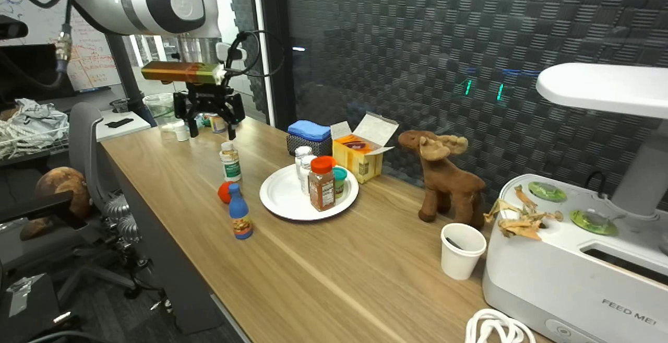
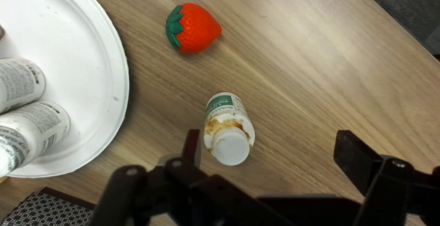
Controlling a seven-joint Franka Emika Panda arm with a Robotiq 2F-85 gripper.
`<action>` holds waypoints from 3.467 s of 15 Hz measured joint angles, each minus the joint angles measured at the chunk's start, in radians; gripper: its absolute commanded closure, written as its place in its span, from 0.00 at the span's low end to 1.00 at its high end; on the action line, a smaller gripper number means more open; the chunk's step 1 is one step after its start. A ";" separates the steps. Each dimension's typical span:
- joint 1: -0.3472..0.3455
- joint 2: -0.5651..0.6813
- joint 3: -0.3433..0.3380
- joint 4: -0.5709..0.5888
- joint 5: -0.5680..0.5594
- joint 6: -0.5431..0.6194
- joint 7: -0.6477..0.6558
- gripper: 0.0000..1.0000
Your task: Organize all the containers on the white plate
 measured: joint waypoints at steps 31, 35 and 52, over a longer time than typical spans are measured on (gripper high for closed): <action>-0.051 -0.002 -0.014 0.023 0.058 0.091 -0.087 0.90; -0.067 -0.080 -0.044 -0.003 0.047 0.100 -0.066 0.90; -0.175 -0.132 -0.168 -0.209 -0.048 0.244 0.012 0.90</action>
